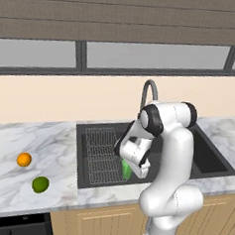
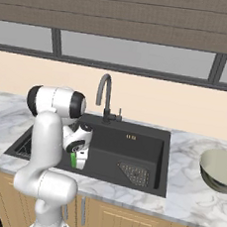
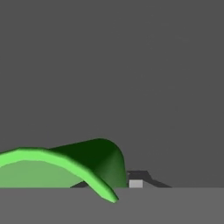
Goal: Remove the orange and lime from the sink. Then move the bowl and cup from the counter to the sink for washing.
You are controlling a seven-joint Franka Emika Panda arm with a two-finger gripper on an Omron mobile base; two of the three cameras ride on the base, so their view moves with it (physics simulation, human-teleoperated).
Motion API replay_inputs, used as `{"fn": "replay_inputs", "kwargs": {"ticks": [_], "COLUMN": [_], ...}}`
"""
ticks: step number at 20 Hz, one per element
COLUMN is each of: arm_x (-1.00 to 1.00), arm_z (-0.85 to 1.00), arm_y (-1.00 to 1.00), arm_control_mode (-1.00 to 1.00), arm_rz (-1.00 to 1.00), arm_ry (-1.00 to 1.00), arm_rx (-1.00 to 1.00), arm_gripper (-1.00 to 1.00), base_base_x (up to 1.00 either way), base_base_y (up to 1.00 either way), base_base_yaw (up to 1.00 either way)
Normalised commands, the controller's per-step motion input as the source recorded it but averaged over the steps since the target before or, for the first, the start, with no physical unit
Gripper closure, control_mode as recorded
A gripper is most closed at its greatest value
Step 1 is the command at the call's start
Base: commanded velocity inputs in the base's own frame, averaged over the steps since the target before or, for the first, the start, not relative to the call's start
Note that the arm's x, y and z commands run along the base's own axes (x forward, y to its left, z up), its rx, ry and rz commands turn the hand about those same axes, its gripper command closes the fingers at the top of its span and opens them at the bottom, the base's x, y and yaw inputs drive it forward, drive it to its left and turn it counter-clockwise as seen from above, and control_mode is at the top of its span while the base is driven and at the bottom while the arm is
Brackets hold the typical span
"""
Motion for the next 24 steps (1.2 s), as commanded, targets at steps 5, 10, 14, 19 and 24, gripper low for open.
{"fn": "replay_inputs", "kwargs": {"ticks": [5, 10, 14, 19, 24], "arm_x": [0.01, 0.0, -0.01, -0.08, -0.08], "arm_z": [-0.07, -0.04, -0.01, 0.0, 0.02], "arm_y": [0.06, 0.03, 0.02, 0.01, 0.0], "arm_control_mode": [-1.0, -1.0, -1.0, -1.0, -1.0], "arm_rz": [0.0, 0.0, 0.0, 0.0, 0.0], "arm_ry": [0.0, 0.0, 0.0, 0.0, 0.0], "arm_rx": [0.0, 0.0, -0.01, 0.0, 0.0], "arm_gripper": [-1.0, -1.0, -1.0, -1.0, -1.0], "base_base_x": [0.0, 0.0, 0.0, 0.0, 0.0], "base_base_y": [0.0, 0.0, 0.0, 0.0, 0.0], "base_base_yaw": [0.0, 0.0, 0.0, 0.0, 0.0]}}
